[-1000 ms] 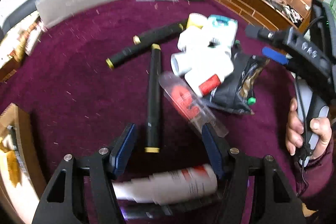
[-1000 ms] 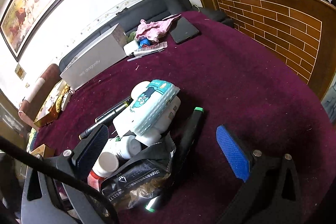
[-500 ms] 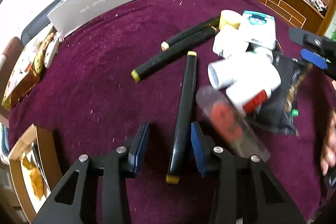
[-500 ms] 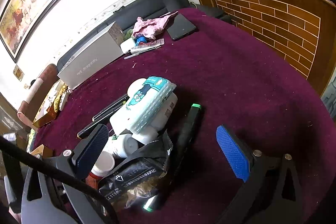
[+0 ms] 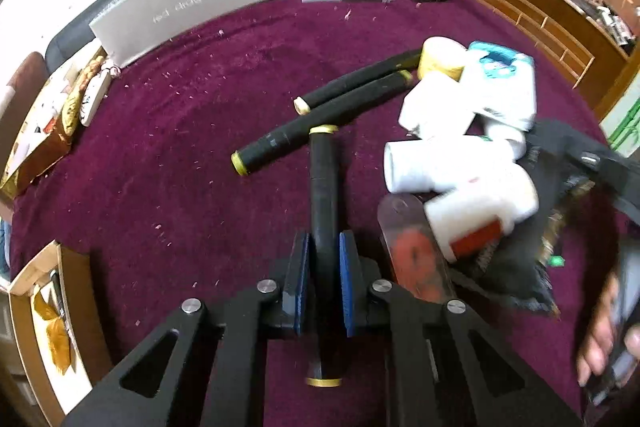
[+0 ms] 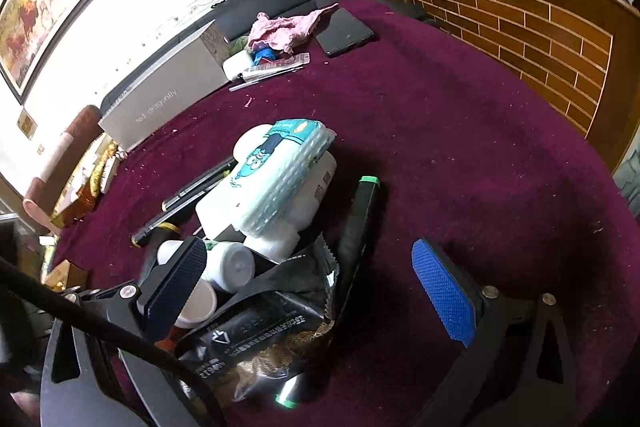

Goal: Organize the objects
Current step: 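Grasp a black marker with yellow cap from the pile with the left gripper, then grasp the white spray bottle with the right gripper while the left gripper holds the marker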

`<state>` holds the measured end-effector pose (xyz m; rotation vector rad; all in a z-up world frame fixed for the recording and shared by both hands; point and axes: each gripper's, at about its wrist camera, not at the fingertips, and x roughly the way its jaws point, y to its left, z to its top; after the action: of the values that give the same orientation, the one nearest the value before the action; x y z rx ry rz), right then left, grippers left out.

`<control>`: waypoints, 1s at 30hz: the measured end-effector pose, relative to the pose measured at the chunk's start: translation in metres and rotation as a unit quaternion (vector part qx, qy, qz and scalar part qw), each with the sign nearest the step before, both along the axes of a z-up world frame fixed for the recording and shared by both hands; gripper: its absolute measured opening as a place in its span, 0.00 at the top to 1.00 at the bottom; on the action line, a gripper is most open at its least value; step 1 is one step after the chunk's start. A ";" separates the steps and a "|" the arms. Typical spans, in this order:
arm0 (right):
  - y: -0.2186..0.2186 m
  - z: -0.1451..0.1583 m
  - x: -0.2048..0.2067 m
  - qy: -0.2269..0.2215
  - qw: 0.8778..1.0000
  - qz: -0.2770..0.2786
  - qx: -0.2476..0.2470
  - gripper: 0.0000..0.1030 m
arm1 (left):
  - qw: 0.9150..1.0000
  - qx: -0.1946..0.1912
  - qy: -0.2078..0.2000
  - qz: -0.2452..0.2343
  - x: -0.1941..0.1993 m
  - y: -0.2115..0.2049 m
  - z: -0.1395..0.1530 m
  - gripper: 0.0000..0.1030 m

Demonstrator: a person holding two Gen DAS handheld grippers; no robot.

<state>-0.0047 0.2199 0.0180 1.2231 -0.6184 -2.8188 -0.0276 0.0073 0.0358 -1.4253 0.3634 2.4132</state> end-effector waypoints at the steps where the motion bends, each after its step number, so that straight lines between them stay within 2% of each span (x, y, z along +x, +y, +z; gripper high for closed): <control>1: 0.001 -0.001 0.000 0.000 1.000 -0.004 0.003 0.00 | 1.000 0.007 0.010 -0.002 0.005 -0.003 0.007 0.89; 7: 0.005 -0.006 -0.002 -0.007 1.000 -0.027 0.015 0.00 | 0.994 0.075 0.072 0.039 0.048 -0.056 0.064 0.89; 12: 0.002 -0.007 -0.002 -0.007 0.999 -0.032 0.035 0.00 | 0.983 0.123 0.111 0.078 0.078 -0.104 0.092 0.89; 15: -0.001 -0.006 -0.001 -0.004 0.998 -0.036 0.048 0.00 | 0.977 0.137 0.133 0.091 0.095 -0.125 0.105 0.89; 21: 0.000 -0.005 0.000 -0.005 0.997 -0.050 0.058 0.00 | 0.967 0.162 0.157 0.117 0.123 -0.156 0.116 0.89; 28: 0.009 -0.009 0.000 -0.022 0.996 -0.078 0.049 0.00 | 0.958 0.169 0.183 0.141 0.156 -0.185 0.122 0.89; 30: 0.009 -0.008 0.000 -0.023 0.995 -0.086 0.053 0.00 | 0.954 0.185 0.183 0.151 0.161 -0.197 0.121 0.89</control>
<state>-0.0045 0.2292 0.0098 1.3163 -0.6124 -3.0081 0.1339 -0.1893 0.1567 -0.9217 -0.2425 2.8002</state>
